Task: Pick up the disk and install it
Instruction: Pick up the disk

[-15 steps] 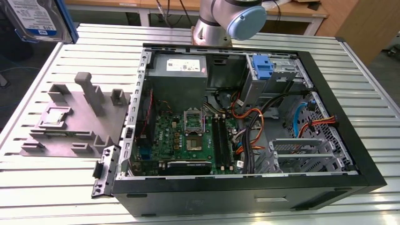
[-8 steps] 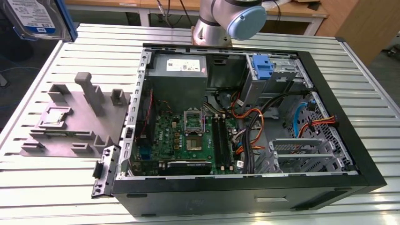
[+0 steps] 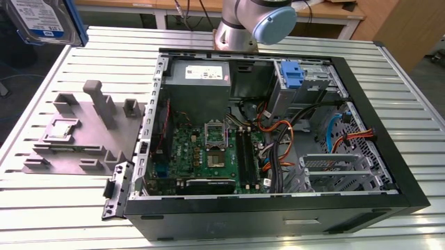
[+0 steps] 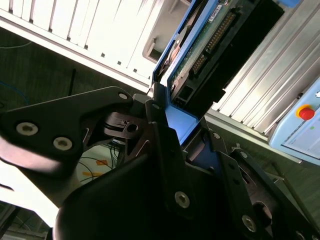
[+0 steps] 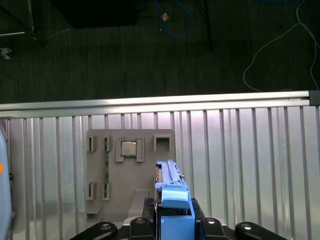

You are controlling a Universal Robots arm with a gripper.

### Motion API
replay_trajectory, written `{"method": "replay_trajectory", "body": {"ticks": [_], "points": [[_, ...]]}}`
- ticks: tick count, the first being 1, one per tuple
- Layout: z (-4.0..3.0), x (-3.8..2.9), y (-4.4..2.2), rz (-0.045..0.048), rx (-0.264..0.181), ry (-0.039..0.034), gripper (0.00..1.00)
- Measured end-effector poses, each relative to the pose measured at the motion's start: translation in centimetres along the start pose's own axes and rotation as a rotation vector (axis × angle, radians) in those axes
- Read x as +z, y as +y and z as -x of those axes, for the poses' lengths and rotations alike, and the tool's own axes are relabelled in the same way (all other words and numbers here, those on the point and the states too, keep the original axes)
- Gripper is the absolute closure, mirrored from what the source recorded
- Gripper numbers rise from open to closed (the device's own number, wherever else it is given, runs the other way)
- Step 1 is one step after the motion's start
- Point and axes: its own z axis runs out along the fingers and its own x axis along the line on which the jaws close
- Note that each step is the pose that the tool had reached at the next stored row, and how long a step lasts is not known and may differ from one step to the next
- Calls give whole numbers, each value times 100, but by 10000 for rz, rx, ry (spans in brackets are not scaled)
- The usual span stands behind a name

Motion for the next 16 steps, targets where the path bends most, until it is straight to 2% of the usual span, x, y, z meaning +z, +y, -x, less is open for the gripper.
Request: {"method": "replay_trajectory", "body": {"ticks": [16], "points": [[-18,-1,-42,0,0,0,64]]}}
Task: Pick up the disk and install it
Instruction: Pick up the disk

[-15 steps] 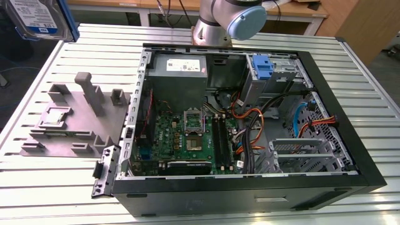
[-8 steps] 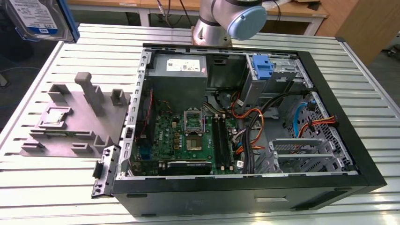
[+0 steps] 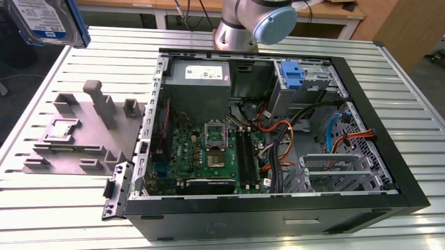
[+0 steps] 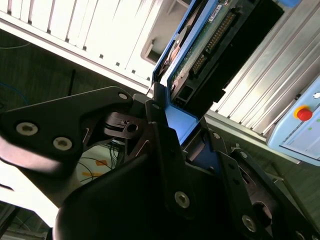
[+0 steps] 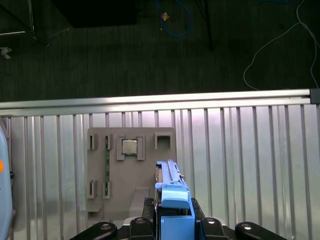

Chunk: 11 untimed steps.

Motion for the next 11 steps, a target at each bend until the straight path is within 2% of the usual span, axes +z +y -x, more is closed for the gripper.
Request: {"method": "replay_trajectory", "body": {"ticks": [11], "points": [[2,-1,-31,0,0,0,64]]}}
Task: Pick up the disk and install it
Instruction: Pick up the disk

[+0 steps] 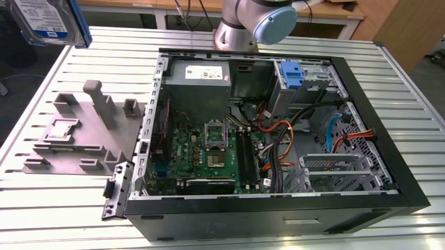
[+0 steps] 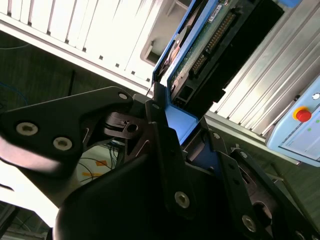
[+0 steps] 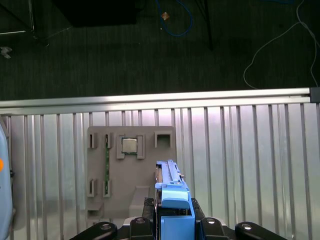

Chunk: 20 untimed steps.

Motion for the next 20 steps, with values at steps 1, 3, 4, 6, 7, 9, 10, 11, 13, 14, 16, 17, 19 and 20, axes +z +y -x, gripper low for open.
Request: {"method": "replay_trajectory", "body": {"ticks": [1,3,4,6,7,9,10,11,13,14,16,17,19,20], "points": [[0,0,-2,0,0,0,64],[0,0,-7,0,0,0,64],[1,0,-10,0,0,0,64],[1,0,-15,0,0,0,64],[1,0,-17,0,0,0,64],[1,0,-21,0,0,0,64],[2,-1,-24,1,0,1,64],[2,-1,-25,0,0,0,64],[2,-1,-41,0,0,0,64],[3,-1,-42,0,0,0,64],[3,-1,-46,0,0,0,64],[3,-1,-48,0,0,0,64],[3,-1,-52,0,0,0,64],[3,-1,-54,0,0,0,64]]}}
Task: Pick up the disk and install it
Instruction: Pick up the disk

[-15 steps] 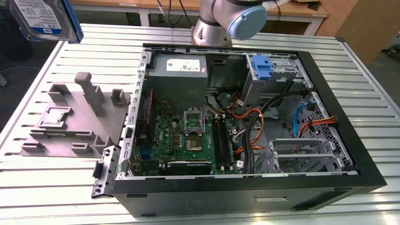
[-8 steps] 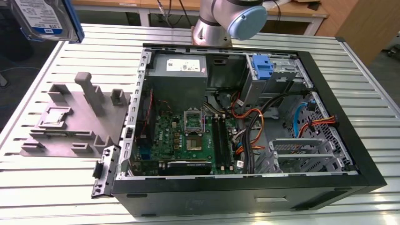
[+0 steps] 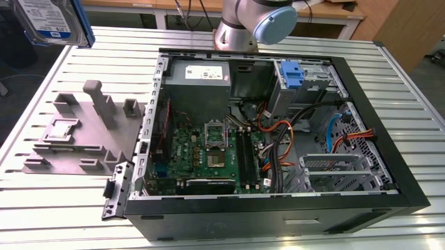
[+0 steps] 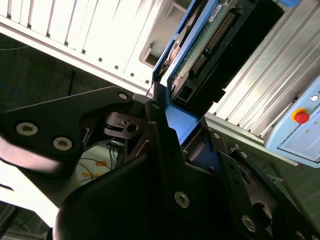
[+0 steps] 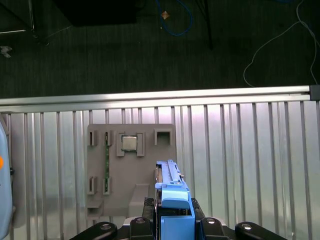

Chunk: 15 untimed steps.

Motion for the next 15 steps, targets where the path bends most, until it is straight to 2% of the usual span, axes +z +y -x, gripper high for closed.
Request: {"method": "replay_trajectory", "body": {"ticks": [7,9,15], "points": [[1,0,-16,0,0,0,64],[3,-1,-58,0,0,0,64],[5,-1,-80,0,0,0,64]]}}
